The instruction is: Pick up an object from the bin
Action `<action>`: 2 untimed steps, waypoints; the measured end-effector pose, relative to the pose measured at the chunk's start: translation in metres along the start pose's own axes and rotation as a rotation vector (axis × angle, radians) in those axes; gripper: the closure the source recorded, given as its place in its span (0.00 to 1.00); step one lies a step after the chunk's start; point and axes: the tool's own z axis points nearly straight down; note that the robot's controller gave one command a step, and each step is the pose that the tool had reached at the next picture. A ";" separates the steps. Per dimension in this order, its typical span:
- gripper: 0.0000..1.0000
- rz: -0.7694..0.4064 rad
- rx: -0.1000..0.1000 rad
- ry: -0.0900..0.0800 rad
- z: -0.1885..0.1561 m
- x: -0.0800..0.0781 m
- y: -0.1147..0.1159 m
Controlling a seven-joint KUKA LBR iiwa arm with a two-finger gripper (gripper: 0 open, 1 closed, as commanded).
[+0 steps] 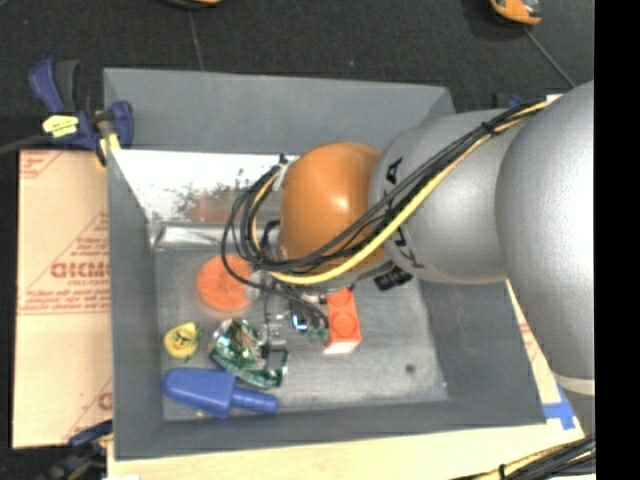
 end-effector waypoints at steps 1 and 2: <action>0.00 0.005 -0.001 -0.007 -0.005 -0.002 -0.001; 0.00 0.025 -0.004 -0.012 0.074 0.029 -0.023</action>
Offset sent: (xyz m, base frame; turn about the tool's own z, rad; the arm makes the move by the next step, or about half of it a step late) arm -0.0326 -0.0246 -0.0786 0.0244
